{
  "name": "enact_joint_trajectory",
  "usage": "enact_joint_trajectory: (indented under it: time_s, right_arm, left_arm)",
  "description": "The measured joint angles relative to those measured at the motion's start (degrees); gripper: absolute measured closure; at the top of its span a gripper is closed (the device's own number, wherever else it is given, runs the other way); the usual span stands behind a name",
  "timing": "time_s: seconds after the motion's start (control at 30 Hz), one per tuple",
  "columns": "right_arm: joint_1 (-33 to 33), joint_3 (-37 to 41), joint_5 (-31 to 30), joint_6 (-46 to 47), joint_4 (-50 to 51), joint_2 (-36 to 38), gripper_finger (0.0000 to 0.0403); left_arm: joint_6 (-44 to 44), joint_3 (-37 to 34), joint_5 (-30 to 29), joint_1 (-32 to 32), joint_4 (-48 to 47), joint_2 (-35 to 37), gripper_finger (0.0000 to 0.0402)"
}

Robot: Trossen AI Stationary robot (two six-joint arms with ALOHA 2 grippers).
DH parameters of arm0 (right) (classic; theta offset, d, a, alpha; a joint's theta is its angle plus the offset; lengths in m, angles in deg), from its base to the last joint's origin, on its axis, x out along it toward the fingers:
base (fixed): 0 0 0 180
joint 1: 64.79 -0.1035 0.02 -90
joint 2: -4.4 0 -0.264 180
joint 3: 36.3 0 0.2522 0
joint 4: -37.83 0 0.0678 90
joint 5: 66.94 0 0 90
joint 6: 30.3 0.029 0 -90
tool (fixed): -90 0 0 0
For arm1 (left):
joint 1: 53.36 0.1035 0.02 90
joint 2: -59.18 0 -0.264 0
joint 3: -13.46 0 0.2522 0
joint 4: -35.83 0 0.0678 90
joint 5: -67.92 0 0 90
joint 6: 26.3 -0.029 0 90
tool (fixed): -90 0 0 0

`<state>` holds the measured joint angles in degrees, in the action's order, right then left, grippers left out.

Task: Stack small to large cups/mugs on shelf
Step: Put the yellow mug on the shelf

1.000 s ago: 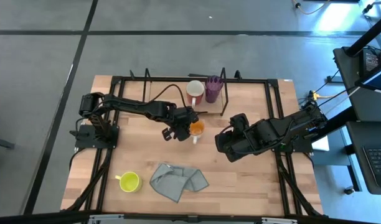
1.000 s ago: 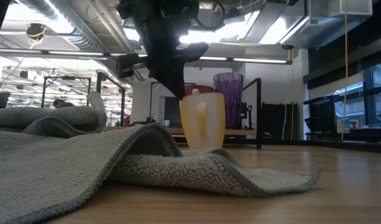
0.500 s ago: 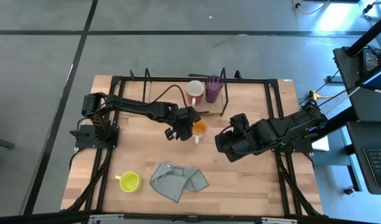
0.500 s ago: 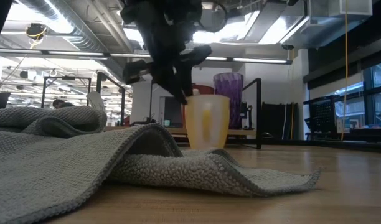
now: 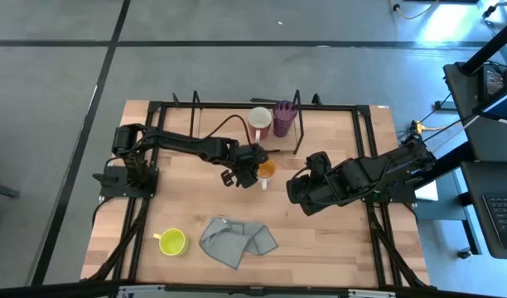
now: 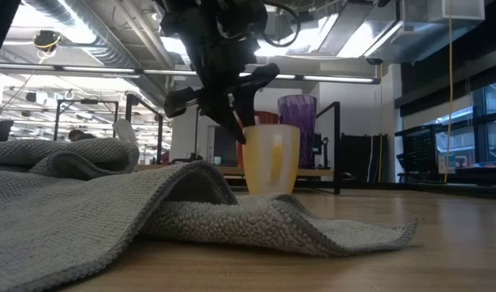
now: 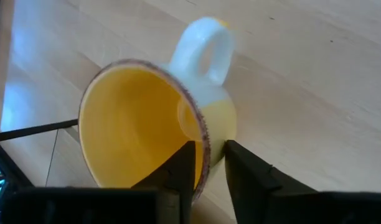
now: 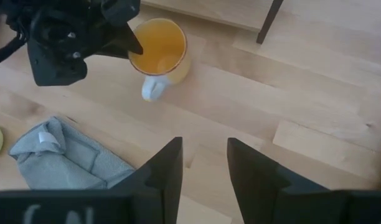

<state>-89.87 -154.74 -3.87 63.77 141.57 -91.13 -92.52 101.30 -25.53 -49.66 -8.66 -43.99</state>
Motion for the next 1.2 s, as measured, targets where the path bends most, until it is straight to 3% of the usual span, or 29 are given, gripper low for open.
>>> enact_joint_trajectory:
  time_s: [0.23, 0.47, 0.83, 1.2]
  right_arm:
    - [-0.01, 0.0, -0.01, -0.22, 0.01, -0.02, 0.0275]
    - [-0.02, 0.0, -0.01, -0.23, 0.02, 0.0, 0.0275]
    - [-0.02, 0.0, -0.22, -0.57, 0.03, -0.04, 0.0275]
    - [-0.04, 0.0, -0.49, -3.83, 0.01, -0.06, 0.0276]
  left_arm:
    - [-0.31, -0.04, -0.56, -0.5, -0.32, -0.04, 0.039]
    - [-0.26, 0.66, -1.56, -0.84, -2.56, 0.48, 0.0388]
    - [10.35, 16.18, -1.16, -1.28, -29.94, 1.47, 0.0394]
    - [17.77, 18.01, -2.46, 1.0, -40.54, 8.28, 0.0395]
